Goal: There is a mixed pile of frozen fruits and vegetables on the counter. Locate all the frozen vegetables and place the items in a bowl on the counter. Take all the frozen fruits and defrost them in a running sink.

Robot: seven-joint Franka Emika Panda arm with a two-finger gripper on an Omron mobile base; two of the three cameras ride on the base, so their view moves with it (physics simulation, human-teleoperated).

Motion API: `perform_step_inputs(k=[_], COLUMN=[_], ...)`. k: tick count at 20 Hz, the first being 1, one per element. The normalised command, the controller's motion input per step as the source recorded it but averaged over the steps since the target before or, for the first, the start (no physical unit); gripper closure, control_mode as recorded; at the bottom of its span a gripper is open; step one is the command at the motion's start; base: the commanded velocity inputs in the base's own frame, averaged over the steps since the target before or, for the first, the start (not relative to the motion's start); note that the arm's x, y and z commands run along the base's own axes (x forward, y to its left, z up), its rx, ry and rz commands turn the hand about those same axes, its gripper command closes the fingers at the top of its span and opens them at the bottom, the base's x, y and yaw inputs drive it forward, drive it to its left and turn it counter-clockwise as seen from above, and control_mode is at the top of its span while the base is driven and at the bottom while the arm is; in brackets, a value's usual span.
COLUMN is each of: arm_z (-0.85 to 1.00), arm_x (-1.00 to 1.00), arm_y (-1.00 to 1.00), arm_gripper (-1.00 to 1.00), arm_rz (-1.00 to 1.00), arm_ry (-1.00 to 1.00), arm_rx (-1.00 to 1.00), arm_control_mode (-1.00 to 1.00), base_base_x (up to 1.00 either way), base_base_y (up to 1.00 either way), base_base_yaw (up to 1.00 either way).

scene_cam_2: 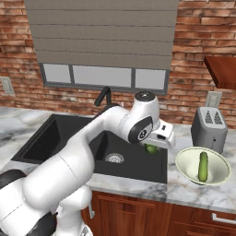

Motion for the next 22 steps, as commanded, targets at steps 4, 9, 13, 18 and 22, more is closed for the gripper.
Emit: perform_step_inputs(k=[4,9,13,18,22], arm_z=[0.00,0.00,0.00,0.00,-0.12], arm_x=[0.00,-0.02,-0.01,-0.05,0.05], arm_y=[-0.43,-0.42,-0.41,-0.27,-0.11], arm_gripper=[1.00,1.00,1.00,1.00,1.00], arm_rz=[-0.09,-0.09,-0.09,-0.07,-0.04], arm_ry=[0.00,0.00,0.00,0.00,-0.02], arm_rx=[0.00,0.00,0.00,0.00,0.01], arm_control_mode=[-1.00,-1.00,-1.00,-1.00,-1.00], base_base_x=[0.00,0.00,0.00,0.00,0.00], base_base_y=[0.00,0.00,0.00,0.00,0.00], base_base_yaw=[0.00,0.00,0.00,0.00,0.00])
